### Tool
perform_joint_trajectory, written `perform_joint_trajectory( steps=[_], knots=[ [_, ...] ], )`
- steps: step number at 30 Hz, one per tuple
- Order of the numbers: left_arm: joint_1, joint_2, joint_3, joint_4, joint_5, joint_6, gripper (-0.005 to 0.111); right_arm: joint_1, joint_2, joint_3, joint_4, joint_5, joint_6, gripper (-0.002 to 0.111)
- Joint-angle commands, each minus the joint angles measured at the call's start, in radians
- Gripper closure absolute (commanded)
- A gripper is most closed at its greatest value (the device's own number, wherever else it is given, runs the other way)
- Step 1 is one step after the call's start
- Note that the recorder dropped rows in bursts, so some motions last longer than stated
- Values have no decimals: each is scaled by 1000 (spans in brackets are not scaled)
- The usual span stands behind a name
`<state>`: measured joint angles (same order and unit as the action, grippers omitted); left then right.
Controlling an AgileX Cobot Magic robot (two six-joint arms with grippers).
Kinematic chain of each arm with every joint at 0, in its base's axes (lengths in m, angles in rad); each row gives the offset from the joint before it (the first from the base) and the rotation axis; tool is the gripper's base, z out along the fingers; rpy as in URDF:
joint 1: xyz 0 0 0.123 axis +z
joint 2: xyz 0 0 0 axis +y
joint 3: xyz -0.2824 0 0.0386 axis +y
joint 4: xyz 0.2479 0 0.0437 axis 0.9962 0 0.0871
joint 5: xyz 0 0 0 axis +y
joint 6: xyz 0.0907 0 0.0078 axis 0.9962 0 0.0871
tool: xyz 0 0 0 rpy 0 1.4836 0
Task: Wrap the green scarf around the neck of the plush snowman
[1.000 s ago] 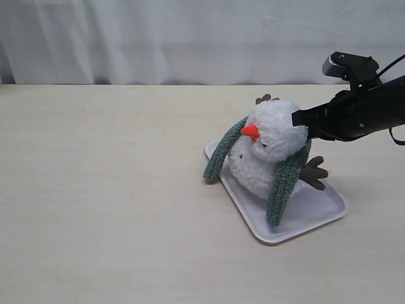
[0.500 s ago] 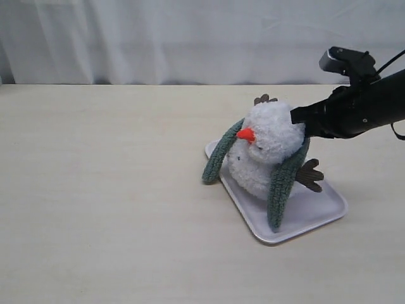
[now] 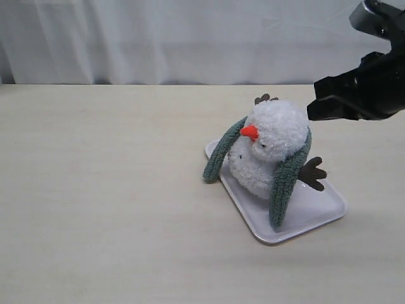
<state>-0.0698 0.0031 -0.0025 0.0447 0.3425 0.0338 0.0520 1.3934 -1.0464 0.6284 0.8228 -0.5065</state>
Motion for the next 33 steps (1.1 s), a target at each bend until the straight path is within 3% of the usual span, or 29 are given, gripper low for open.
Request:
perform_joint_trajectory(
  steps=[1,5,7,9,11,15,19,22,33],
  knots=[
    [-7,-3,3,-4,-12,4,107,-2,-12,75,-17,72,5,88],
    [-7,-3,3,-4,-12,4,107,-2,-12,161,-8,-21,3,89],
    [-7,-3,3,-4,-12,4,107,4,-12,168,9,-39,-20,96],
    [-7,-3,3,-4,-12,4,107,37,-12,168,9,-48,-39,104],
    [-7,-3,3,-4,-12,4,107,89,-12,168,-10,-92,-40,104],
    [-7,-3,3,-4,-12,4,107,194,-12,168,-207,-224,95,104],
    [-7,-3,3,-4,-12,4,107,285,15,168,-582,-270,446,104],
    [-7,-3,3,-4,-12,4,107,333,48,167,-764,-255,607,104],
    [-7,-3,3,-4,-12,4,107,361,187,162,-790,-330,634,104]
  ],
)
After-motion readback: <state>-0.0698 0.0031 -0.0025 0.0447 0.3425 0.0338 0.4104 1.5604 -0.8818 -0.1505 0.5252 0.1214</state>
